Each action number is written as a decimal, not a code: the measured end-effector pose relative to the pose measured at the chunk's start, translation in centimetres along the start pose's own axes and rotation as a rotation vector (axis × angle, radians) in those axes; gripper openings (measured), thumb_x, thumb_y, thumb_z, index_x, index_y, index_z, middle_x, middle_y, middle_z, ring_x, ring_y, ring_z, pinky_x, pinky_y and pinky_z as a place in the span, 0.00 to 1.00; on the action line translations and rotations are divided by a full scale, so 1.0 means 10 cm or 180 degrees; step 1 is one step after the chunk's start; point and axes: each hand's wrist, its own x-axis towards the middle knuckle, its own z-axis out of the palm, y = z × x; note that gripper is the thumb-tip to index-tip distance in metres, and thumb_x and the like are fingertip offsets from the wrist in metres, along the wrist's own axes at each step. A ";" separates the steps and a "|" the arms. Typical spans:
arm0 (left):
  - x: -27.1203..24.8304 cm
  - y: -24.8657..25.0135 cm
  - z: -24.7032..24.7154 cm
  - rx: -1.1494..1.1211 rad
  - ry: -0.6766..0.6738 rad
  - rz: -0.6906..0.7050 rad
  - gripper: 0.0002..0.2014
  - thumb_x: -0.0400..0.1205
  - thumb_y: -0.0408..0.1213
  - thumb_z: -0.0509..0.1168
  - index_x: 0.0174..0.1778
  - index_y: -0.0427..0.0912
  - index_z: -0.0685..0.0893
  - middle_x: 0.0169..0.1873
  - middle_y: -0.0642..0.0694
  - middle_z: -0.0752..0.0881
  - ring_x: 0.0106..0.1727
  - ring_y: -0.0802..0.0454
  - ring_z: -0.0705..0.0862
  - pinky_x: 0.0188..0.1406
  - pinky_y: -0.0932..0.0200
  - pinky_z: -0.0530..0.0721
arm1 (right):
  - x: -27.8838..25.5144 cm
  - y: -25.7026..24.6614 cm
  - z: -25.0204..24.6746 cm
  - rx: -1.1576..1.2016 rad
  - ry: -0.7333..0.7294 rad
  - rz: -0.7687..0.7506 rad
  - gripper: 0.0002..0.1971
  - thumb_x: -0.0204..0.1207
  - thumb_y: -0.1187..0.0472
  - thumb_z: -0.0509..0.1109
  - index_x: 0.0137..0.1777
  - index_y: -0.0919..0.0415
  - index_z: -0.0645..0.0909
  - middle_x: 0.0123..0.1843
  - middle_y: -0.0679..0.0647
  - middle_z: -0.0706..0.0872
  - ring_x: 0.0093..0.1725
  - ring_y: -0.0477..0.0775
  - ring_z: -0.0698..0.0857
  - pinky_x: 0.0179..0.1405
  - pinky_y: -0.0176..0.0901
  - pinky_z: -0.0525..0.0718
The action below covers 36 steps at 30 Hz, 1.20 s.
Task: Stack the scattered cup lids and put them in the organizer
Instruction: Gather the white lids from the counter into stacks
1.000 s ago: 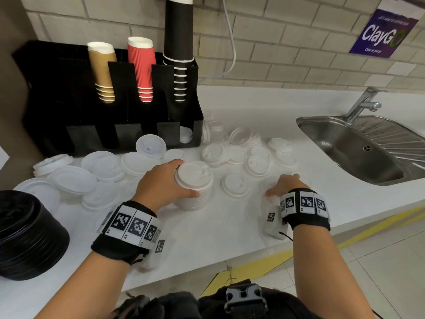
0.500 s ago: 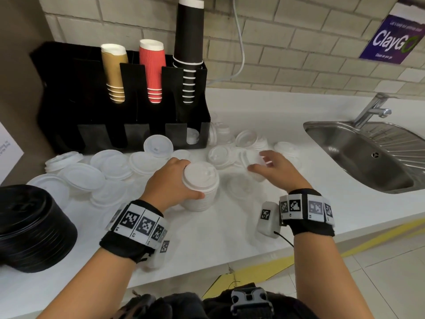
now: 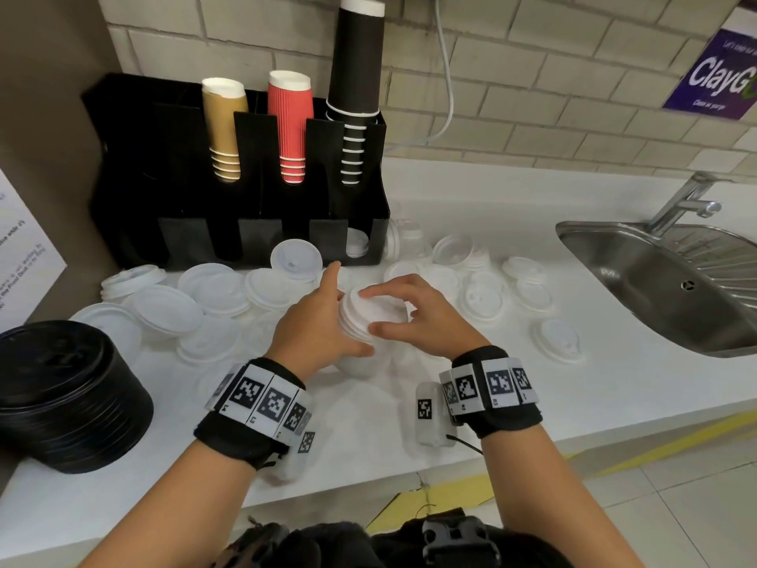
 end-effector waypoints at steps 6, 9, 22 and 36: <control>0.02 -0.01 0.00 -0.0088 0.0024 0.0007 0.68 0.59 0.45 0.86 0.86 0.51 0.44 0.65 0.51 0.81 0.59 0.48 0.84 0.56 0.54 0.83 | 0.05 -0.05 0.04 -0.0197 -0.0031 -0.0018 0.22 0.68 0.54 0.80 0.61 0.37 0.83 0.57 0.48 0.74 0.57 0.36 0.73 0.51 0.24 0.69; 0.03 -0.02 0.01 -0.0106 0.0028 0.0005 0.68 0.59 0.44 0.86 0.86 0.51 0.44 0.63 0.51 0.82 0.58 0.48 0.84 0.56 0.53 0.83 | 0.06 -0.07 0.04 -0.0316 -0.0078 0.0005 0.22 0.68 0.53 0.80 0.61 0.37 0.83 0.58 0.50 0.73 0.59 0.40 0.74 0.55 0.23 0.69; 0.04 0.03 -0.02 -0.0034 -0.0116 0.0093 0.40 0.62 0.49 0.84 0.71 0.48 0.78 0.58 0.50 0.86 0.60 0.47 0.82 0.61 0.47 0.82 | 0.05 -0.01 -0.09 -0.0096 -0.0277 0.0231 0.25 0.69 0.51 0.80 0.66 0.44 0.80 0.64 0.48 0.77 0.63 0.47 0.77 0.57 0.29 0.74; 0.02 0.10 0.02 -0.0059 0.0024 -0.0169 0.34 0.62 0.46 0.84 0.63 0.51 0.80 0.56 0.54 0.86 0.57 0.49 0.82 0.60 0.48 0.81 | 0.61 0.79 -0.86 -0.1816 -0.0359 0.1445 0.36 0.73 0.51 0.76 0.80 0.53 0.65 0.79 0.59 0.68 0.77 0.63 0.69 0.75 0.56 0.69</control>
